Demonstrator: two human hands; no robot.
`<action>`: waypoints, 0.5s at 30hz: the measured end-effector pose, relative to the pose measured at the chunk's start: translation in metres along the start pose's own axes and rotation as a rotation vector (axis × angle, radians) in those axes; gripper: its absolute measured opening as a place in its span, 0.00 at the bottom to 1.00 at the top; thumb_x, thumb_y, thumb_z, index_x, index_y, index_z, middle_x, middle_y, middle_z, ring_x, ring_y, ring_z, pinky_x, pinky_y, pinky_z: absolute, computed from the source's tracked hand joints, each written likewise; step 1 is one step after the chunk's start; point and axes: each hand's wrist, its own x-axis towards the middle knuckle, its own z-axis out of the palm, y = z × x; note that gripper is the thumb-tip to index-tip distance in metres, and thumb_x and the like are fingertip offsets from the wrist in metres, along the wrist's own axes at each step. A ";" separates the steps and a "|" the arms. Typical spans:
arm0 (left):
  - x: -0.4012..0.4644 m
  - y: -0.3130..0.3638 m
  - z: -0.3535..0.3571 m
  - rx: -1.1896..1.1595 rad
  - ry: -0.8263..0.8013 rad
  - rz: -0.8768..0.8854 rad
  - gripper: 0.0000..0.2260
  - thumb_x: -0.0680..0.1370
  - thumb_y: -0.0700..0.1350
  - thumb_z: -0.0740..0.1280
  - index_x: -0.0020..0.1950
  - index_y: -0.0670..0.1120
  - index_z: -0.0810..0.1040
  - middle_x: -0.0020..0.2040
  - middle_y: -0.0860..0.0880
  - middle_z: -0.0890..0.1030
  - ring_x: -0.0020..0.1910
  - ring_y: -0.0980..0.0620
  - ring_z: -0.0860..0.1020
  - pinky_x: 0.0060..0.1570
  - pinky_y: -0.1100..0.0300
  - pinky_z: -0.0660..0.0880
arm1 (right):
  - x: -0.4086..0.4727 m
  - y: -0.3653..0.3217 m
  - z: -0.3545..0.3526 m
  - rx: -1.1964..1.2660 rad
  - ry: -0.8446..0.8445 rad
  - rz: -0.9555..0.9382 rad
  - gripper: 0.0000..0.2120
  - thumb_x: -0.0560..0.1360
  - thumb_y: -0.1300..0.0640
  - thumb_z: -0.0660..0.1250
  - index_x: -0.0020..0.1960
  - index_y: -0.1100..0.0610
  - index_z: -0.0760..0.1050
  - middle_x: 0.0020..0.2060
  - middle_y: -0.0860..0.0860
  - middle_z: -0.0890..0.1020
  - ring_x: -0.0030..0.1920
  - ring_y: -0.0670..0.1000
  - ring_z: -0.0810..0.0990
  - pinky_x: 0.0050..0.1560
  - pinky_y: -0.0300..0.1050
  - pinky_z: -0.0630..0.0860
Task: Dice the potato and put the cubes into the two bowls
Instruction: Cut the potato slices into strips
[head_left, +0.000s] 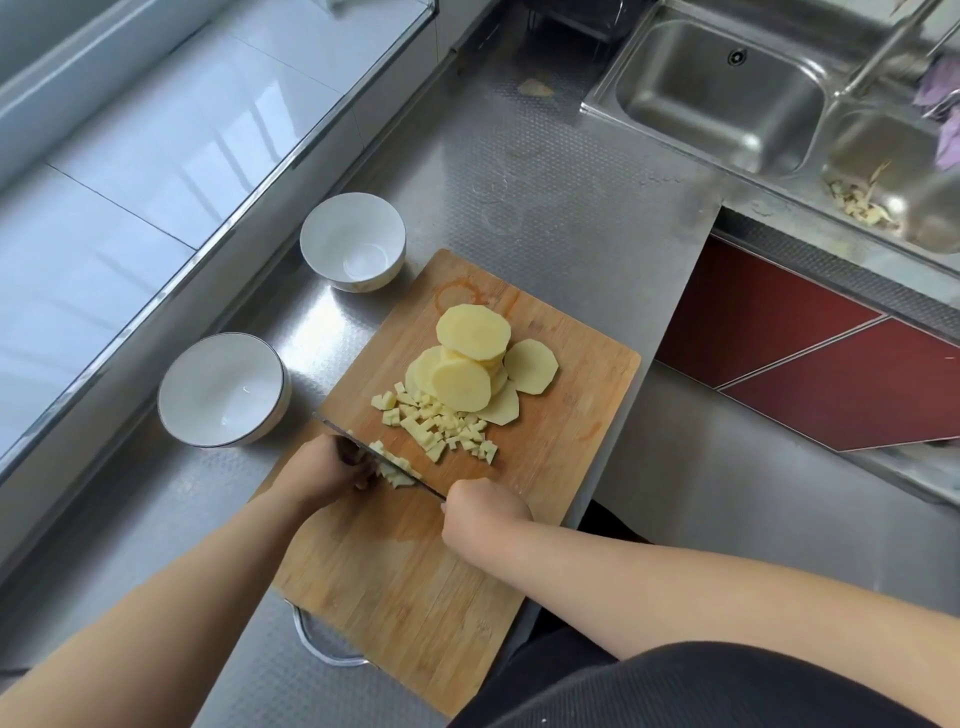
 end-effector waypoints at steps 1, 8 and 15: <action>0.001 -0.001 0.000 0.004 -0.003 0.002 0.03 0.76 0.42 0.69 0.43 0.44 0.81 0.35 0.50 0.84 0.36 0.53 0.82 0.46 0.50 0.81 | 0.001 0.000 0.001 0.004 -0.002 0.005 0.10 0.82 0.58 0.59 0.55 0.60 0.76 0.49 0.56 0.81 0.49 0.57 0.80 0.39 0.45 0.71; 0.004 0.009 0.002 0.189 -0.009 -0.026 0.05 0.77 0.44 0.68 0.42 0.46 0.79 0.39 0.50 0.82 0.40 0.52 0.80 0.45 0.52 0.80 | 0.014 0.011 -0.005 0.199 -0.066 0.054 0.17 0.82 0.51 0.59 0.64 0.61 0.73 0.59 0.57 0.79 0.57 0.58 0.78 0.52 0.48 0.75; 0.004 0.019 0.005 0.351 -0.014 0.006 0.04 0.76 0.44 0.69 0.50 0.46 0.79 0.44 0.49 0.80 0.44 0.51 0.78 0.47 0.55 0.79 | 0.009 0.022 -0.004 0.236 0.025 0.030 0.18 0.82 0.47 0.56 0.59 0.59 0.75 0.52 0.56 0.80 0.49 0.57 0.79 0.43 0.46 0.75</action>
